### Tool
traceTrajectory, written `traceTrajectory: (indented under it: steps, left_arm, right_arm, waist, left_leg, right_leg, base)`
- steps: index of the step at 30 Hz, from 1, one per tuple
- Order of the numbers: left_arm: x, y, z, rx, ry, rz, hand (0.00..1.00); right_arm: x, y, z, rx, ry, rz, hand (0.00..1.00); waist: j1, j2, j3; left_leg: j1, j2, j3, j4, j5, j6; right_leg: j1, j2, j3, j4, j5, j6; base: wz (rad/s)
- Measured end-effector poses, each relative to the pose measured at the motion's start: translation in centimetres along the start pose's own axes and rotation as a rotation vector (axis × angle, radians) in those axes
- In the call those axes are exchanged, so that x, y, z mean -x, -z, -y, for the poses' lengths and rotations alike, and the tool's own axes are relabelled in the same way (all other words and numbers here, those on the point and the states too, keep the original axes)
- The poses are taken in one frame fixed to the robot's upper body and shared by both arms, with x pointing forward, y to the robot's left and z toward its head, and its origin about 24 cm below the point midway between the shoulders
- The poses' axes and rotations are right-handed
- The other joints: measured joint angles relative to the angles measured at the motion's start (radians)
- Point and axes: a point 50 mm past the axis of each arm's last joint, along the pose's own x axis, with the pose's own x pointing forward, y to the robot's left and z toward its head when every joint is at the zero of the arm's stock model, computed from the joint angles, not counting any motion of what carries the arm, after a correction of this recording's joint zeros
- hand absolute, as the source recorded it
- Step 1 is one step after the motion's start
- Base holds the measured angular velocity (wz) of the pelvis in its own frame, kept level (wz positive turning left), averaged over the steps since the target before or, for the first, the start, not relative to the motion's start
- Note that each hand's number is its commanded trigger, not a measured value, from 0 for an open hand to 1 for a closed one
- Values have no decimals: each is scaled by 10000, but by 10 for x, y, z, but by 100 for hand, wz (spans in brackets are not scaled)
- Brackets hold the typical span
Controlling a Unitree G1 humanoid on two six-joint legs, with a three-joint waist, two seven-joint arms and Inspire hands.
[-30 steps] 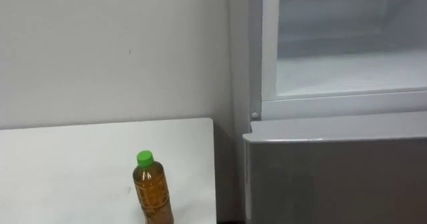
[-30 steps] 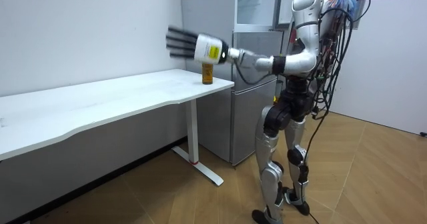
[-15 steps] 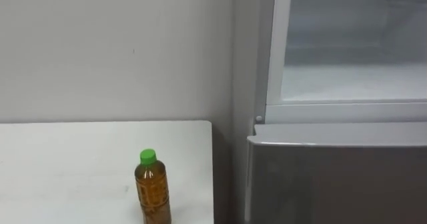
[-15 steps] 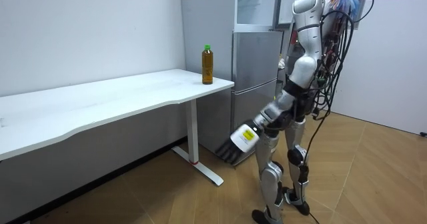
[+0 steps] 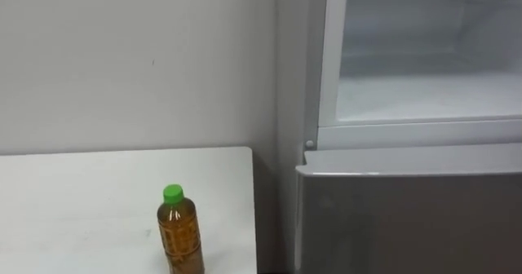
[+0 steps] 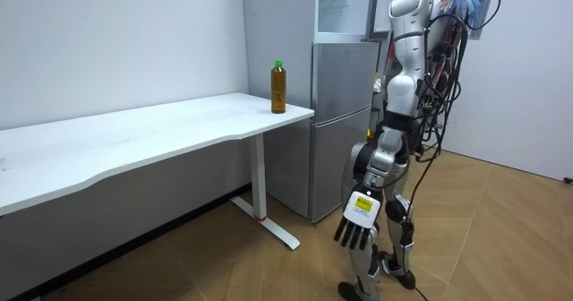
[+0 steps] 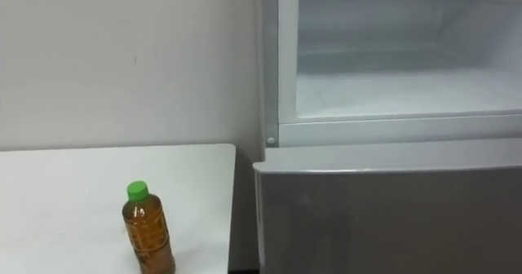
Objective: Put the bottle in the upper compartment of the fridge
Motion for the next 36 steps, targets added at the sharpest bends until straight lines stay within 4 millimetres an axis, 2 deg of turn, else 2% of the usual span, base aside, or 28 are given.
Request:
traceTrajectory:
  steps: [7,11,14,16,19,23,25,29,33,36]
  left_arm:
    - [-1,-3,7,-931,1221,-405,0]
    - [-1,-8,10,-1280,1563,-277,0]
    - [-2,-12,12,-1522,1830,-118,0]
    - [-2,-20,15,-1559,2111,-22,0]
    - [-3,-25,17,-1612,2252,34,0]
    - [-3,-22,17,-1631,2453,-114,0]
    - [-3,-24,16,-1771,2528,-163,0]
    - [-3,-23,15,-1863,2563,-219,0]
    - [-3,-25,15,-1909,2673,-173,0]
    - [-3,-28,13,-1971,2690,-88,0]
  right_arm:
    - [-4,-18,-19,912,-1427,403,0]
    - [-5,-30,-30,1361,-2136,789,0]
    - [-2,-52,-45,1925,-2809,1701,0]
    - [4,-77,-62,2643,-3769,2744,0]
    - [12,-95,-83,3233,-4842,3519,0]
    - [24,-110,-103,3670,-5941,4279,0]
    - [31,-114,-114,4023,-6525,4458,0]
    - [45,-128,-130,4544,-7619,5179,0]
    - [68,-152,-146,4911,-8346,6419,0]
    - [80,-165,-156,5022,-8923,7086,0]
  waist:
    - [-263,28,-1]
    - [-256,8,-8]
    - [-214,-48,-25]
    - [-174,-85,-7]
    - [-102,-221,-2]
    - [-5,-278,-6]
    - [111,-283,-35]
    - [314,-261,-29]
    - [417,-166,28]
    - [427,-234,11]
  left_leg:
    - [-171,13,54,228,-11,18]
    - [-166,13,70,227,-10,19]
    - [-195,15,89,233,-10,18]
    - [-337,15,90,292,-9,19]
    - [-444,15,91,358,-10,20]
    - [-552,14,100,375,-26,39]
    - [-547,21,100,374,-28,38]
    - [-529,23,95,381,-31,40]
    - [-506,46,93,364,-32,40]
    - [-562,81,97,390,-31,40]
  right_leg:
    - [-194,-21,28,87,-20,-7]
    - [-197,-22,32,107,-20,-7]
    - [-281,-41,36,155,-39,-14]
    - [-408,-56,29,219,-52,-19]
    - [-494,-62,21,239,-58,-14]
    - [-562,-60,28,232,-66,-2]
    - [-557,-54,24,248,-67,-2]
    - [-526,-51,-5,269,-60,-5]
    - [-619,-49,25,420,-59,-7]
    - [-705,-32,25,482,-45,-29]
  base:
    - [-3]
    - [0]
    - [-1]
    - [0]
    - [1]
    - [0]
    - [0]
    - [0]
    - [0]
    - [0]
